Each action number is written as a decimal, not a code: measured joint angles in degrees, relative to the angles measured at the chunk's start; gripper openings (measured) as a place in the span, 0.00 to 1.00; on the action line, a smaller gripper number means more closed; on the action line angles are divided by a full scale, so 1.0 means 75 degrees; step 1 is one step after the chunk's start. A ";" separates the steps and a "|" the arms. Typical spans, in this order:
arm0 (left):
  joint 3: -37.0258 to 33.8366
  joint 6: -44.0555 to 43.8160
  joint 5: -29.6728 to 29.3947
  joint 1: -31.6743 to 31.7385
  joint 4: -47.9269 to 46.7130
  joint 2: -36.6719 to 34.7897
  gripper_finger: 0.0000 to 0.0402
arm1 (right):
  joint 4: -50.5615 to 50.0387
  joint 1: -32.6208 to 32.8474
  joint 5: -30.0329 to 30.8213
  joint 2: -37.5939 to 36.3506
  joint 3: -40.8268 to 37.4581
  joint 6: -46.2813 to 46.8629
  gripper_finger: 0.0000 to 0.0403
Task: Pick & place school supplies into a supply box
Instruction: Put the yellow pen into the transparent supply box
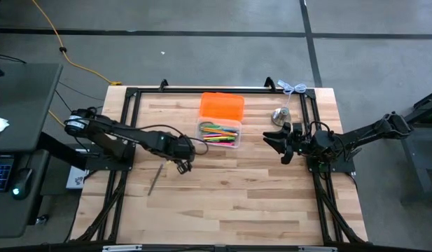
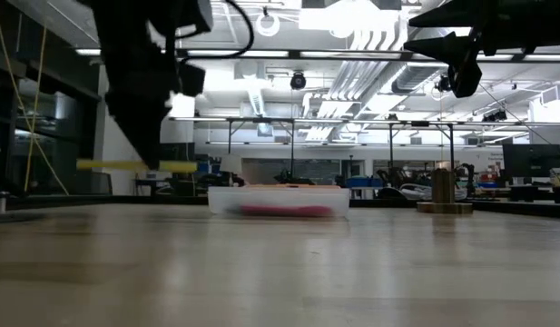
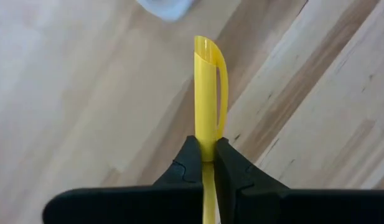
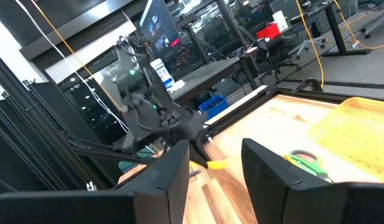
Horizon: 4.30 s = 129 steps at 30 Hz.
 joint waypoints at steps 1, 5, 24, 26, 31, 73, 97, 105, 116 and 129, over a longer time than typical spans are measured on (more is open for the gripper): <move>0.0204 0.0085 -0.0078 0.0000 -0.0258 -0.0002 0.10 | -0.0001 0.0000 0.0002 0.0000 0.0000 -0.0002 0.31; 0.1024 0.0342 -0.0499 -0.0003 -0.1422 -0.0003 0.09 | 0.0000 0.0000 0.0002 0.0000 0.0000 -0.0002 0.31; 0.4974 0.1181 -0.1319 -0.0003 -0.4751 -0.0020 0.10 | 0.0000 0.0000 0.0002 0.0000 0.0000 -0.0005 0.31; 0.5221 0.1184 -0.1420 -0.0003 -0.4945 -0.0020 0.10 | 0.0000 0.0000 0.0002 0.0000 0.0000 -0.0026 0.31; 0.5519 0.1182 -0.1567 -0.0003 -0.5121 -0.0023 0.09 | 0.0000 0.0000 0.0002 -0.0002 0.0000 -0.0137 0.31; 0.5558 0.5112 0.0112 0.1450 -0.0613 0.0740 0.10 | -0.0035 0.0000 0.0011 -0.0003 0.0000 -0.0177 0.31; 0.5549 0.5652 0.0630 0.1798 0.0038 0.1426 0.11 | -0.0134 0.0000 0.0069 0.0000 0.0000 -0.0148 0.31; 0.5541 0.6175 0.0697 0.1864 -0.0153 0.1918 0.11 | -0.0131 0.0000 0.0072 0.0000 0.0000 -0.0142 0.31; 0.5551 0.7069 0.0945 0.1950 -0.0199 0.2828 0.12 | -0.0129 0.0000 0.0080 0.0055 0.0000 -0.0142 0.31; 0.5100 0.7356 0.1625 0.2236 0.0020 0.3336 0.11 | -0.0175 0.0000 0.0098 0.0050 0.0000 -0.0142 0.31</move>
